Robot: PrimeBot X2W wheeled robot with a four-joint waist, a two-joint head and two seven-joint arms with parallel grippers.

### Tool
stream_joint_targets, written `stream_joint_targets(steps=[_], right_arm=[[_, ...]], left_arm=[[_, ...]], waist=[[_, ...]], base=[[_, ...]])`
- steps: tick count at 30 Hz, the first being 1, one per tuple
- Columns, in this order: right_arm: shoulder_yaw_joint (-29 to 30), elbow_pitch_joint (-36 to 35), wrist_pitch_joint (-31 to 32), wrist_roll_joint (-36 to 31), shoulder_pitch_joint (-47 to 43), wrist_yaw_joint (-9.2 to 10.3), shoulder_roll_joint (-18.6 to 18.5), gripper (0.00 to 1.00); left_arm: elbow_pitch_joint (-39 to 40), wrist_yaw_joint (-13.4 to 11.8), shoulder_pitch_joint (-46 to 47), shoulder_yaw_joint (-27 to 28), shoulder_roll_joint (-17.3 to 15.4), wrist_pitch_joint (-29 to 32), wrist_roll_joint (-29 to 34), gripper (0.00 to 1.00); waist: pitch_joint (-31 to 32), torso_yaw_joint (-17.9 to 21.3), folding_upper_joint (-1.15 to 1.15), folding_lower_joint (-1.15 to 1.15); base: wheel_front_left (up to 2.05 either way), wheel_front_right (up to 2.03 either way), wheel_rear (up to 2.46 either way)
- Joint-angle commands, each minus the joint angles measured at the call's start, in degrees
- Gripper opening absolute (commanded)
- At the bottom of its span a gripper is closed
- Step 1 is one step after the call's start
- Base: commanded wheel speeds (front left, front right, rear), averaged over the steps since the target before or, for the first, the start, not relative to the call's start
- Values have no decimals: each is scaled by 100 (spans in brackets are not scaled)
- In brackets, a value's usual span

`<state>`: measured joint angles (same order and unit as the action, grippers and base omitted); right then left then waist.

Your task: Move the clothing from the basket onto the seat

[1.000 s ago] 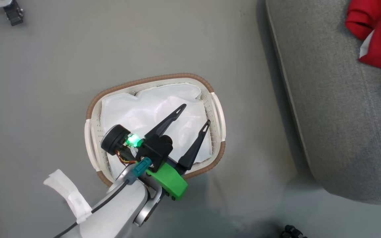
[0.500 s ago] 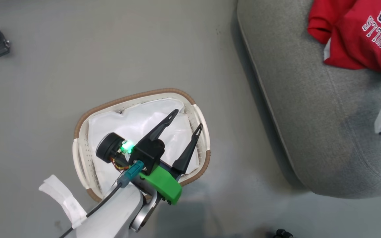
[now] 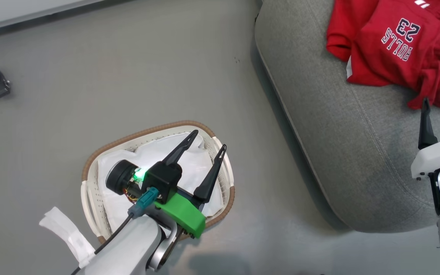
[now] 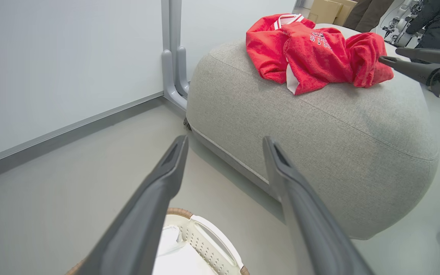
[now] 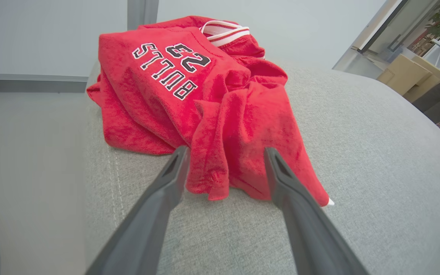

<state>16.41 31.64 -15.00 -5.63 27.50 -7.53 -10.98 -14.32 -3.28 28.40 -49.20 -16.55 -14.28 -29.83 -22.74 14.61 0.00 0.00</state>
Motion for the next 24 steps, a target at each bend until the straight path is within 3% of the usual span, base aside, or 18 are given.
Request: stream_joint_targets(steps=[1,13,24], right_arm=[[-32,-91,-27,69,-126,8,0,100],[-208,-543,-27,211,-265,8,-314,100],[-541,-690,-27,326,-410,8,-43,100]], left_arm=[[-15,-21,-119,38,29,-43,-53,100],[-65,-79,-484,570,294,-90,-65,100],[65,27,-1341,1875,668,-87,138,100]], waist=[[154,-60,0,0],[823,-582,0,0],[1505,-1280,0,0]], base=[[0,0,0],[0,0,0],[0,0,0]])
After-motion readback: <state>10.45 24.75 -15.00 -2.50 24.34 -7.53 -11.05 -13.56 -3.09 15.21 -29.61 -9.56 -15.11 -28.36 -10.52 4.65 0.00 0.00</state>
